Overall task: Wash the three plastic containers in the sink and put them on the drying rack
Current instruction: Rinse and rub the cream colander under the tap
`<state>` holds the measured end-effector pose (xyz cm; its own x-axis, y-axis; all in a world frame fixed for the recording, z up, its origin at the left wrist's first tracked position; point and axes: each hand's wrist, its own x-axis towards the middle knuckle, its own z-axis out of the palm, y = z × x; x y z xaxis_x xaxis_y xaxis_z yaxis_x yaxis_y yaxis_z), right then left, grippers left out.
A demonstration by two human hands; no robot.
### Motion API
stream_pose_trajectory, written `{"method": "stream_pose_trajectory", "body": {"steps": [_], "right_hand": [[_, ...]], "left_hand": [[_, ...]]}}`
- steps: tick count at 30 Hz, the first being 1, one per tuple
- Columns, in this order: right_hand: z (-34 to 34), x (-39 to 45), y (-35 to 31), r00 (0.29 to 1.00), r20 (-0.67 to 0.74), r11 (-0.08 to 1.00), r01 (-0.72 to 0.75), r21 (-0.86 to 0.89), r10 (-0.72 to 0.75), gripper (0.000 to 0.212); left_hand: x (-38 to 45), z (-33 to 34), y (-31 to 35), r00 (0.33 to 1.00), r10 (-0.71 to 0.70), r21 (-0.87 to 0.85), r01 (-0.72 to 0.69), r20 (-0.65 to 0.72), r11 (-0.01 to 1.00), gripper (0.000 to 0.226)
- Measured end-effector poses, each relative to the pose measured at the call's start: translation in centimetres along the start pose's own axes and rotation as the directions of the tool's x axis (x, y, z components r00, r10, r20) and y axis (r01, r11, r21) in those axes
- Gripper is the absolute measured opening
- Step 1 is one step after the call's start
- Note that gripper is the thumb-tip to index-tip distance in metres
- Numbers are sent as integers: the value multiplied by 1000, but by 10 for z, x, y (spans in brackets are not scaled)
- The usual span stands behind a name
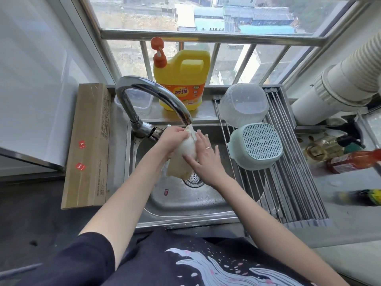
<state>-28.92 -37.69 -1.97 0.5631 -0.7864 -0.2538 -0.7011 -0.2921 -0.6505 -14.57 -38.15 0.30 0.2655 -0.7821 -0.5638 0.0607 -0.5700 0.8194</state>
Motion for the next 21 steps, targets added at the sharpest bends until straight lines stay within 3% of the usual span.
{"method": "stream_pose_trajectory", "body": {"steps": [5,8,13,17,21], "right_hand": [[-10,13,4,985,-109,989,128,-76,-136,79],[-15,21,-1,990,-53,988,125,-92,-130,85],[-15,30,-4,992,75,994,100,-40,-97,79],[-14,30,-3,980,80,962,196,-191,-183,78],[-10,29,-6,988,108,990,120,-76,-112,72]], "left_hand": [[0,-5,2,998,-66,-123,66,2,990,25],[-1,-9,2,994,-105,-181,100,-18,978,25],[1,-15,-2,990,-104,-123,91,-97,988,16],[-5,-16,-14,988,-155,-149,150,-25,977,17],[-3,-11,-17,981,-176,-147,163,-80,976,26]]}}
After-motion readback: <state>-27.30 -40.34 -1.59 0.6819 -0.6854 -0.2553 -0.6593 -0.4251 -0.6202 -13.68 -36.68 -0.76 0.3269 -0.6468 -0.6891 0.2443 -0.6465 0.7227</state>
